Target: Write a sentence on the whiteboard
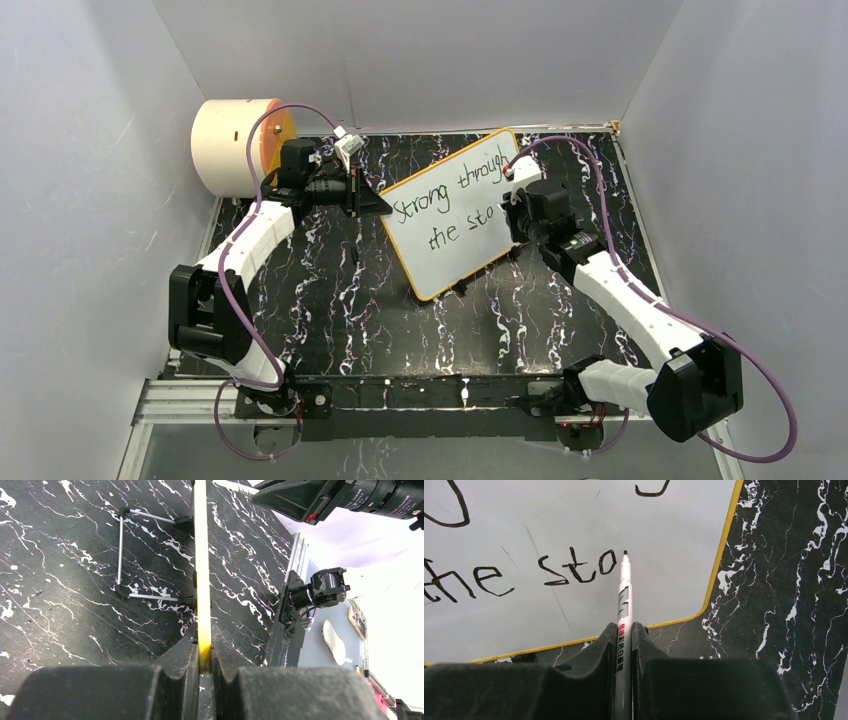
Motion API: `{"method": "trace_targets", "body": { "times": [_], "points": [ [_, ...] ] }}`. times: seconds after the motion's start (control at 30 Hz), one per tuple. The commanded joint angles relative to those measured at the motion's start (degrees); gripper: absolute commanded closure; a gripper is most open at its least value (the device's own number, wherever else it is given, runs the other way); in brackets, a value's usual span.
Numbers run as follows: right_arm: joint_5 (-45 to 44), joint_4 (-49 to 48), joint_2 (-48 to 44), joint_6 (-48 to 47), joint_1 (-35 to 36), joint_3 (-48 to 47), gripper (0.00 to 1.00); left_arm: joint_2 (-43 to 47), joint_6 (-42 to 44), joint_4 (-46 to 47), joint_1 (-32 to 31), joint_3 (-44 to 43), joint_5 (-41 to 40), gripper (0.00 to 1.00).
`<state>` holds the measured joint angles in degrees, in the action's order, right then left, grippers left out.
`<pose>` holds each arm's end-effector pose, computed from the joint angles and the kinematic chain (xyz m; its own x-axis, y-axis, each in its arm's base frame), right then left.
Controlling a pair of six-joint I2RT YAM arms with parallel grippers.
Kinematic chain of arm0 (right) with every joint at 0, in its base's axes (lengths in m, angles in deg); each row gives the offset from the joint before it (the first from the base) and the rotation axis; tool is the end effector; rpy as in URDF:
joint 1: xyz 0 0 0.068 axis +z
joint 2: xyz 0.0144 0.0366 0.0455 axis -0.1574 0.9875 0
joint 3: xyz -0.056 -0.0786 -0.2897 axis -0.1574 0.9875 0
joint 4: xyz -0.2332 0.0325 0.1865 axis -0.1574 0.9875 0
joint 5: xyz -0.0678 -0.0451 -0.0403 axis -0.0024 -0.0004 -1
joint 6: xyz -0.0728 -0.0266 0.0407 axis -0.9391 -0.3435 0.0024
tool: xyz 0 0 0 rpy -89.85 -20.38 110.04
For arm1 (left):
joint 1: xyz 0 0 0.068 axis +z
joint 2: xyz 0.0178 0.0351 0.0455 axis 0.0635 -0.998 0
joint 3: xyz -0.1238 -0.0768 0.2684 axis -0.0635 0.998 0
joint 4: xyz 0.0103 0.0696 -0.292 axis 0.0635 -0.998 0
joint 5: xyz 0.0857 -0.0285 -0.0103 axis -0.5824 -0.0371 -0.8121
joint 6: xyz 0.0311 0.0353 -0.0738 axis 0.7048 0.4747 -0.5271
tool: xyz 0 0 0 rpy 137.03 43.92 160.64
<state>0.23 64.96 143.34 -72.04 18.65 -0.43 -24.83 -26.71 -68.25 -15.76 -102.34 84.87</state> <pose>0.2953 0.1387 0.3028 -0.4025 -0.2577 -0.8784 -0.3272 0.9367 -0.1249 0.3829 -0.1505 0.3117 -0.5585 0.0426 -0.8284 0.7863 0.3451 -0.5124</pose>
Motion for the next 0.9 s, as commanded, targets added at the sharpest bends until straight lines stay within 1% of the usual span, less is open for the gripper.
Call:
{"method": "trace_targets", "body": {
  "times": [0.0,0.53,0.87],
  "points": [
    [-0.2,-3.6,0.6,-0.7,-0.5,-2.7,1.0,2.6,0.8,-1.4,0.1,0.1,1.8,1.0],
    [0.8,-6.0,3.1,-0.7,-0.6,-3.8,1.0,2.6,0.9,-1.4,0.1,0.1,1.7,1.0],
    [0.0,-3.7,2.1,0.6,-0.7,-0.6,1.0,2.4,0.9,-1.4,0.1,0.1,1.6,1.0]
  ]
}}
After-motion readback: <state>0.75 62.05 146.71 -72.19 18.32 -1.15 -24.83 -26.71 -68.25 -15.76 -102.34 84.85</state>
